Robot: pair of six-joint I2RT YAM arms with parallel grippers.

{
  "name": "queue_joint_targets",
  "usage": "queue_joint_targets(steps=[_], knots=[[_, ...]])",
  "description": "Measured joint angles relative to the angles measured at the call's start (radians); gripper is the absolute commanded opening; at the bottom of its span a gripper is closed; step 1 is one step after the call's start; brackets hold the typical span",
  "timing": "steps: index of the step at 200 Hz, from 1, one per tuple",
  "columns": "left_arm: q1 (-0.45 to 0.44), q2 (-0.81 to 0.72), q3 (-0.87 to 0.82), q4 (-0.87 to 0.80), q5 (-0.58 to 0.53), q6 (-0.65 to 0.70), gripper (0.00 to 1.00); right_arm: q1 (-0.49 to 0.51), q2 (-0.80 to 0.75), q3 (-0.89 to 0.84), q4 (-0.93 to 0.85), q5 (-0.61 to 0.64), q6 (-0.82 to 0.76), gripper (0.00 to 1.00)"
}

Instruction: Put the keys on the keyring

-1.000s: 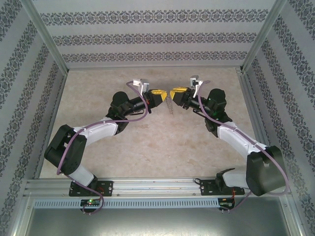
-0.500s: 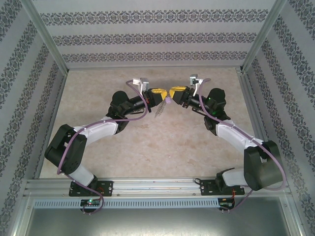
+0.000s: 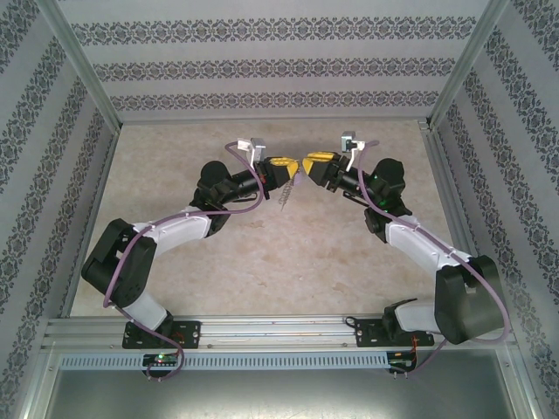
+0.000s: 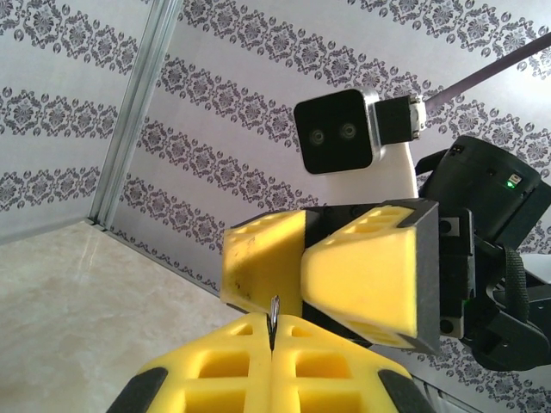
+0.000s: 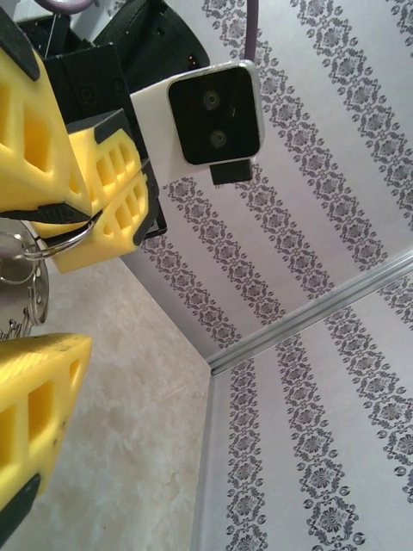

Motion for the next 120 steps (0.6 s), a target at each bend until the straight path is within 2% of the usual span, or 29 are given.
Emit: queue_joint_targets(steps=[88,120], knots=[[0.0,0.0,0.0,0.002,0.0,-0.017,0.0,0.03,0.025,0.0,0.038,-0.012,0.011,0.35],[0.0,0.004,0.0,0.002,-0.001,-0.018,0.0,0.035,0.042,0.0,0.052,-0.022,0.021,0.22]])
